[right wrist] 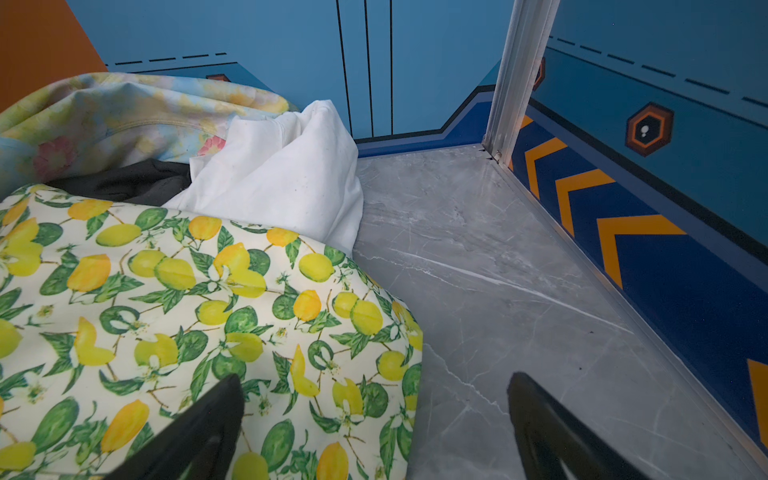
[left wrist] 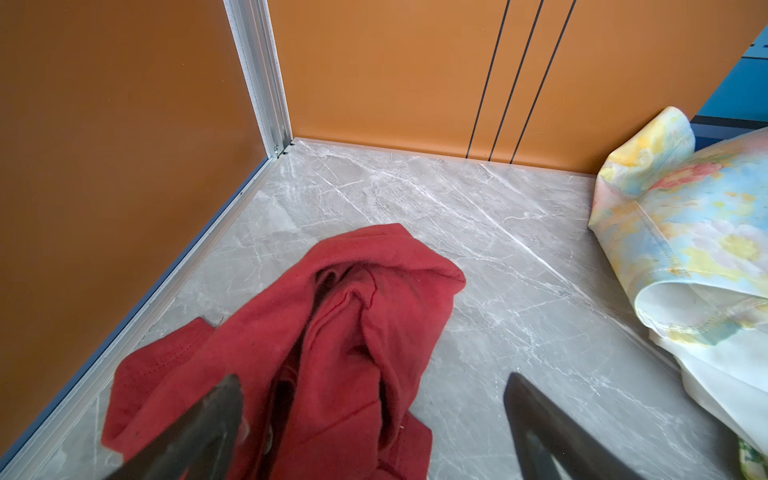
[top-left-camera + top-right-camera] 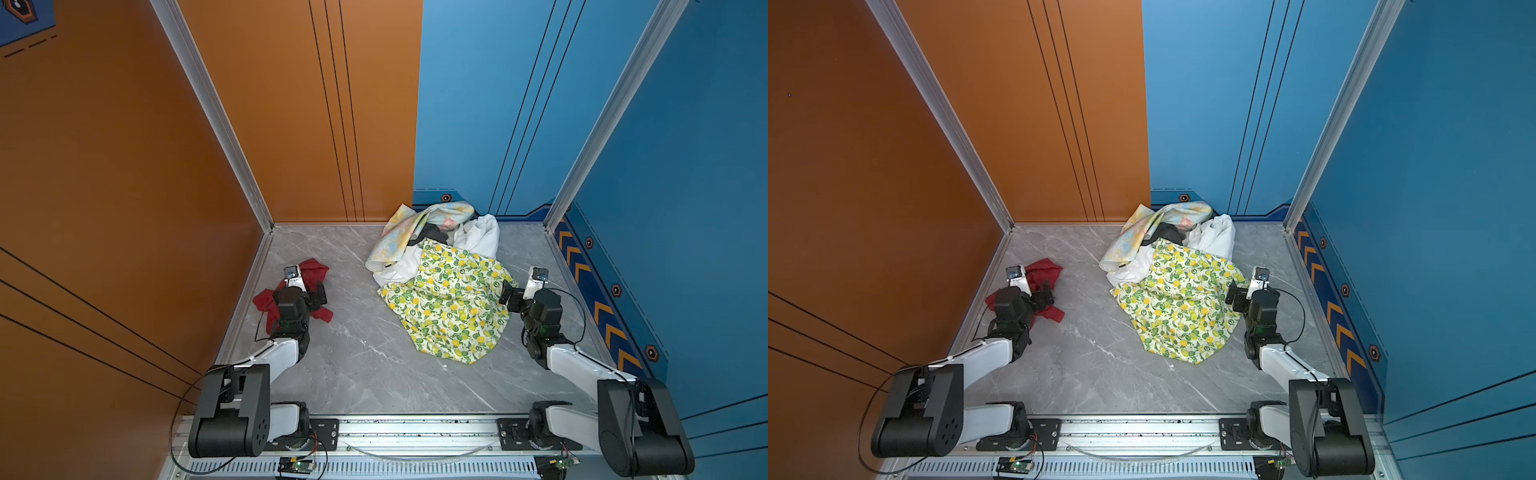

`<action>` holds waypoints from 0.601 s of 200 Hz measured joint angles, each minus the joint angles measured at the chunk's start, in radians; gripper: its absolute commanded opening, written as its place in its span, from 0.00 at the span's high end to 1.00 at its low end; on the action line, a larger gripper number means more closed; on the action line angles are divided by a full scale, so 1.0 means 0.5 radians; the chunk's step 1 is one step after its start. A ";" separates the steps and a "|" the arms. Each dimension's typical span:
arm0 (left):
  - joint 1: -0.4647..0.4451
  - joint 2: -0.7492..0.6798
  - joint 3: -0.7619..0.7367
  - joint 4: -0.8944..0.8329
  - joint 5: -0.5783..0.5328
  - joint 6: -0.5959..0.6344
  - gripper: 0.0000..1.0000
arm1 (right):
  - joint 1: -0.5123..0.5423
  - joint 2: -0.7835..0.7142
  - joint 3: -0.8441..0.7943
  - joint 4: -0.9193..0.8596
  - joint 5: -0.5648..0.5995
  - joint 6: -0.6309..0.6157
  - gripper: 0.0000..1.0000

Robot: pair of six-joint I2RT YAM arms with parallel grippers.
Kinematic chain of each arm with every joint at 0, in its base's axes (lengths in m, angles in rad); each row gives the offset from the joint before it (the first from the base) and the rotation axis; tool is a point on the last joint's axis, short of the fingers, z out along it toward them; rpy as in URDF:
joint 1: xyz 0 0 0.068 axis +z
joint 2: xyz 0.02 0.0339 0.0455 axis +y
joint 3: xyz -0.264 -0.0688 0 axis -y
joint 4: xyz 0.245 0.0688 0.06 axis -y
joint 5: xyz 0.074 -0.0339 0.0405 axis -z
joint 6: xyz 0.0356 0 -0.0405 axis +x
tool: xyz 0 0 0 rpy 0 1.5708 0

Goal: Pick out a specific cloth from the pile

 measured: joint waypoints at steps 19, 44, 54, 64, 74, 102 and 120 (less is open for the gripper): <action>-0.002 0.036 0.000 0.031 -0.012 0.000 0.02 | 0.000 0.061 0.000 0.044 0.000 0.000 0.00; -0.002 0.101 -0.001 0.070 -0.030 0.000 0.02 | 0.000 0.146 -0.001 0.104 0.001 0.000 0.00; -0.008 0.129 -0.002 0.086 -0.034 0.000 0.02 | 0.001 0.175 -0.002 0.128 0.001 -0.001 0.00; -0.014 0.154 -0.002 0.106 -0.038 0.001 0.02 | 0.000 0.208 -0.008 0.170 0.002 -0.002 0.00; -0.020 0.179 -0.004 0.129 -0.040 0.001 0.02 | 0.001 0.243 -0.018 0.215 0.002 -0.010 0.00; -0.027 0.282 -0.029 0.246 -0.046 0.008 0.02 | 0.001 0.363 -0.058 0.373 0.002 -0.031 0.01; -0.039 0.332 -0.047 0.284 -0.046 0.031 0.02 | 0.001 0.452 -0.066 0.453 0.002 -0.039 0.00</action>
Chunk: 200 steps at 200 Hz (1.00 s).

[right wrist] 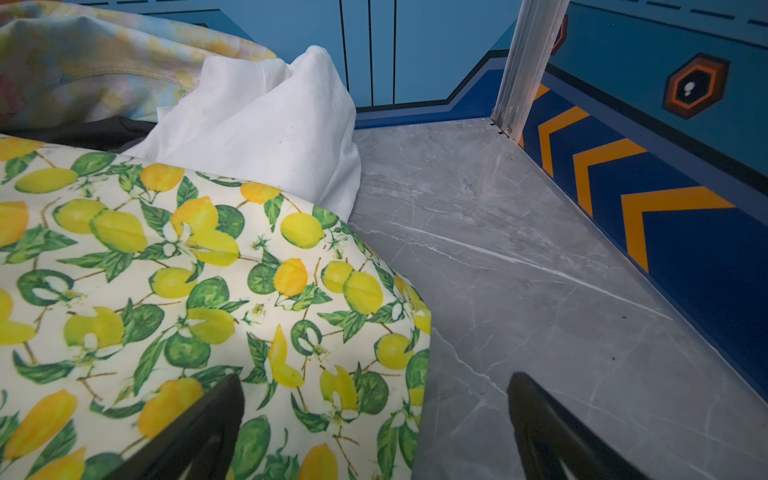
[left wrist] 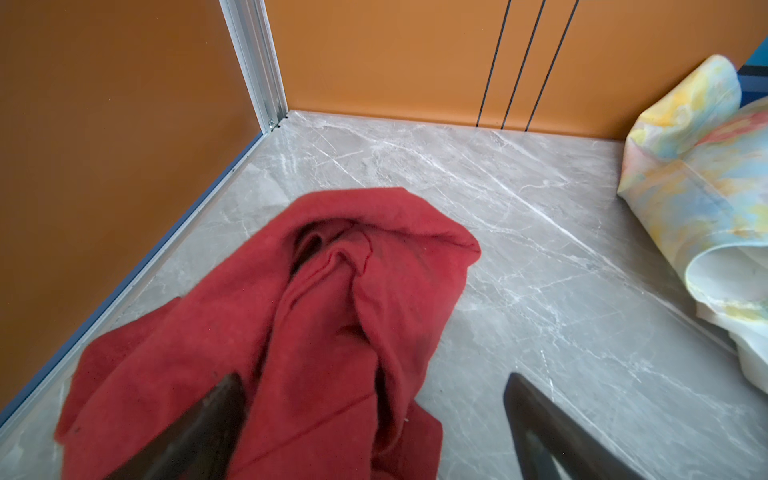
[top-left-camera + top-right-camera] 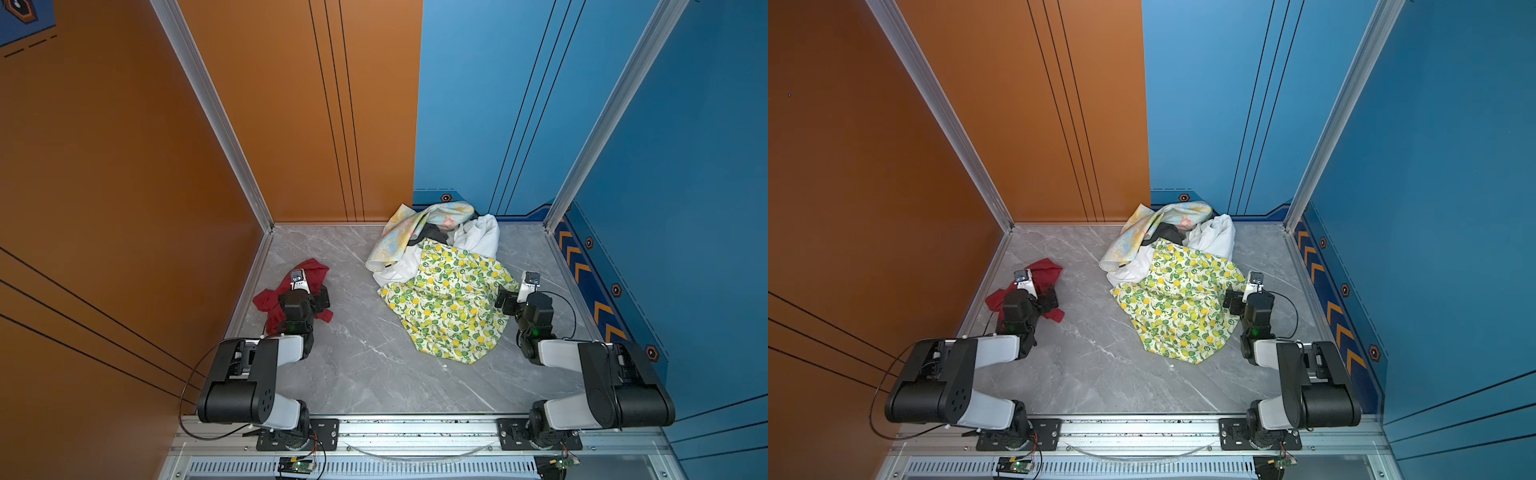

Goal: Pick out a specific cloth from the pile

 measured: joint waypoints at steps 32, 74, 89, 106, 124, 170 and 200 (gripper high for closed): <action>-0.005 0.056 -0.024 0.153 0.001 0.023 0.02 | 0.006 0.063 -0.005 0.116 0.005 -0.014 0.00; -0.027 0.185 -0.043 0.228 -0.001 0.068 0.02 | 0.001 0.167 0.055 0.080 -0.011 -0.027 0.00; -0.046 0.185 -0.042 0.237 -0.002 0.076 0.02 | -0.008 0.167 0.066 0.081 -0.011 -0.027 0.00; -0.063 0.185 -0.042 0.243 -0.017 0.089 0.02 | -0.008 0.167 0.066 0.080 -0.011 -0.027 0.00; -0.066 0.185 -0.042 0.245 -0.024 0.101 0.02 | -0.008 0.167 0.066 0.081 -0.011 -0.027 0.00; -0.066 0.185 -0.042 0.256 -0.032 0.112 0.02 | -0.008 0.167 0.066 0.081 -0.010 -0.027 0.01; -0.066 0.185 -0.042 0.256 -0.032 0.112 0.02 | -0.008 0.167 0.066 0.081 -0.011 -0.028 0.00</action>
